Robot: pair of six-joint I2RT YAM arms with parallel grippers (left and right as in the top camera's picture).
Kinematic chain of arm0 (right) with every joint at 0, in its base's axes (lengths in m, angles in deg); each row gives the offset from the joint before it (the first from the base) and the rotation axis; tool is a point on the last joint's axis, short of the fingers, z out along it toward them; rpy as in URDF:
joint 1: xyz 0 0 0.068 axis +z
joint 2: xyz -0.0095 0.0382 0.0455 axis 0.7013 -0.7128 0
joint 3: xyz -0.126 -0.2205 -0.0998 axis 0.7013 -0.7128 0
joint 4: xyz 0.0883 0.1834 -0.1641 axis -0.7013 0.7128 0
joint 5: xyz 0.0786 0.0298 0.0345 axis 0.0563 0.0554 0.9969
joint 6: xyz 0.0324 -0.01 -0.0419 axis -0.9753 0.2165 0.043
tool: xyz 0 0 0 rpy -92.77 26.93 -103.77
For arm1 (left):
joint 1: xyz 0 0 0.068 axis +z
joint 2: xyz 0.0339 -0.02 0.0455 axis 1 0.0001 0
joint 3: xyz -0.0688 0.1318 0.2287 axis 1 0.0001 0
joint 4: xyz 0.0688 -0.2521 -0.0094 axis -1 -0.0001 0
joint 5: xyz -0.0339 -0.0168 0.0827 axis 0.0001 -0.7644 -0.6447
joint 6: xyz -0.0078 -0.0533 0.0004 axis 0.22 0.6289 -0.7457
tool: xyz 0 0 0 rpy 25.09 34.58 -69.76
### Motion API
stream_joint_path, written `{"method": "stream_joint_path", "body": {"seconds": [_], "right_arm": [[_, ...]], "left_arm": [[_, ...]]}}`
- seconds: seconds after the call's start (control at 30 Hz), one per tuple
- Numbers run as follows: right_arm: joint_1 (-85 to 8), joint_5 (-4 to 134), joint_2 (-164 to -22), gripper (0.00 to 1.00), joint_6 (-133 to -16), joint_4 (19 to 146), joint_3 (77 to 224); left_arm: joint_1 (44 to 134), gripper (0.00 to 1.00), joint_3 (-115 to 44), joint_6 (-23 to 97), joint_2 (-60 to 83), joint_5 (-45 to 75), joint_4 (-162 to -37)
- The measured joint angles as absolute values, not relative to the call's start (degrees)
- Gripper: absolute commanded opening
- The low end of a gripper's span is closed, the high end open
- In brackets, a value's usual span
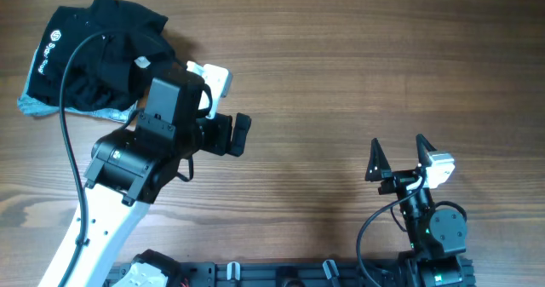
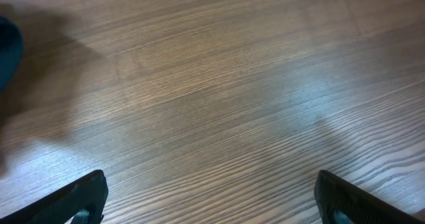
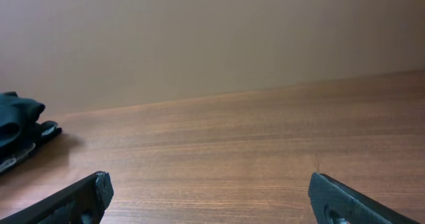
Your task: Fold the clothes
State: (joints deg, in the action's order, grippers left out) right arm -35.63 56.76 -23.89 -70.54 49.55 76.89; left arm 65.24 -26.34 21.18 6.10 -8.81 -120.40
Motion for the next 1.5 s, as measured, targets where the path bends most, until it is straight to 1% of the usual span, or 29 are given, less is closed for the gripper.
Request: {"method": "stream_joint_path", "body": {"seconds": [0.3,0.4,0.47,0.53,0.7,0.77,0.87,1.0,1.13,1.3,1.4,1.5], "right_arm": [[-35.63,56.76,-24.26,1.00,-70.54,49.55,76.89],[-35.63,56.76,-24.26,1.00,-70.56,49.55,76.89],[-35.63,56.76,-24.26,1.00,-70.56,49.55,76.89],[-35.63,56.76,-24.28,1.00,-70.58,49.55,76.89],[-35.63,56.76,-24.52,1.00,-70.75,49.55,76.89],[-35.63,56.76,-24.52,1.00,-70.75,49.55,76.89],[-35.63,56.76,-24.54,1.00,-70.78,49.55,76.89],[-35.63,56.76,-24.56,1.00,-70.93,49.55,76.89],[-35.63,56.76,-24.63,1.00,-70.93,49.58,76.89],[-35.63,56.76,-24.63,1.00,-70.95,49.58,76.89],[-35.63,56.76,-24.63,1.00,-70.93,49.58,76.91],[-35.63,56.76,-24.63,1.00,-70.93,49.58,76.89]], "left_arm": [[65.24,1.00,-26.34,21.18,6.10,-8.81,-120.51],[65.24,1.00,-26.34,21.18,5.97,-8.81,-123.64],[65.72,1.00,-26.21,21.16,5.27,-9.25,-123.40],[68.35,1.00,-25.01,21.16,2.82,-9.84,-118.76],[80.91,1.00,-16.09,21.29,-9.20,-9.23,-100.62],[85.05,1.00,-10.83,21.44,-15.38,-8.35,-97.80],[88.30,1.00,-2.45,22.25,-24.87,-7.67,-94.59],[89.81,1.00,8.82,22.95,-38.31,-7.19,-89.61],[90.77,1.00,19.86,23.32,-48.41,-6.87,-82.65],[91.32,1.00,33.59,23.37,-56.39,-6.87,-69.58],[91.32,1.00,39.31,23.65,-58.88,-6.87,-64.60],[91.32,1.00,42.90,24.39,-59.23,-6.87,-63.57]]}}
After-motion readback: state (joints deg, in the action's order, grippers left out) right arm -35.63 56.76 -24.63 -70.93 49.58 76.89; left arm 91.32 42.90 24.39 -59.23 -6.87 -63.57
